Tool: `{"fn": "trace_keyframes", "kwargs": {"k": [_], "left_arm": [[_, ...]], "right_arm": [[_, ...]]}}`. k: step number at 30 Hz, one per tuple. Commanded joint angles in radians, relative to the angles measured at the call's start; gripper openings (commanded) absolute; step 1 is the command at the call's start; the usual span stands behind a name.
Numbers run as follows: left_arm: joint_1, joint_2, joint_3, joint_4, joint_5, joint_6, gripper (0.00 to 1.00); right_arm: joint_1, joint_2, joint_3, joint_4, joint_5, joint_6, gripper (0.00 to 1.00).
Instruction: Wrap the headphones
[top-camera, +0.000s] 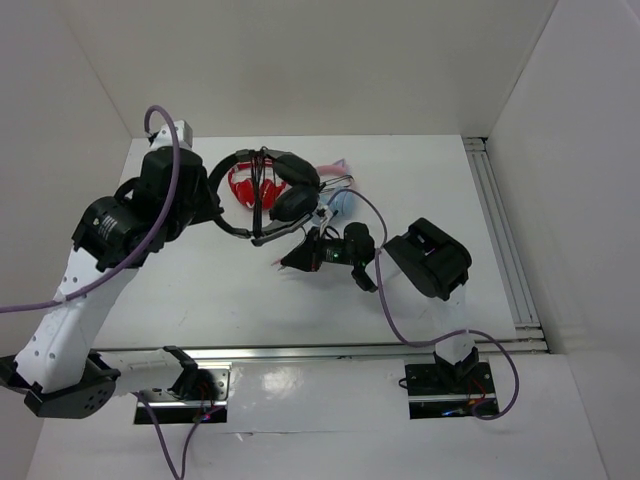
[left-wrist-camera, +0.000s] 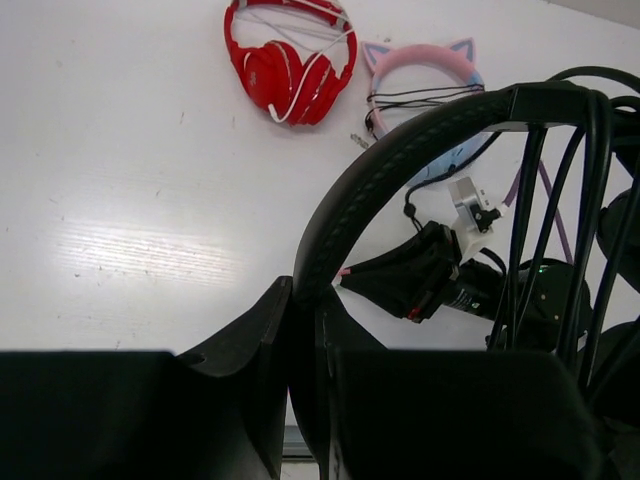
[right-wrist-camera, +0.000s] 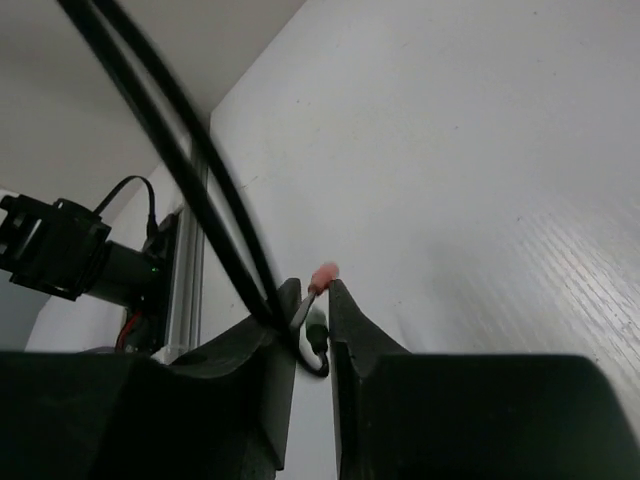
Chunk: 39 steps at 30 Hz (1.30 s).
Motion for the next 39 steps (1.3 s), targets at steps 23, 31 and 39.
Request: {"fn": "trace_keyframes", "kwargs": {"k": [23,31,39], "left_arm": [[0.247,0.115,-0.12,0.231,-0.031,-0.18,0.0],[0.267,0.222,-0.102,0.211,-0.186,-0.214,0.0],[0.192,0.334,-0.136,0.113,-0.284,-0.114,0.0]], "right_arm": [[0.333,-0.451,-0.089,-0.511,0.676,-0.328,0.0],[0.609,-0.628,0.044,-0.91,0.947,-0.517,0.0],[0.697,-0.714,0.242,-1.165,1.139,-0.667,0.0]]}}
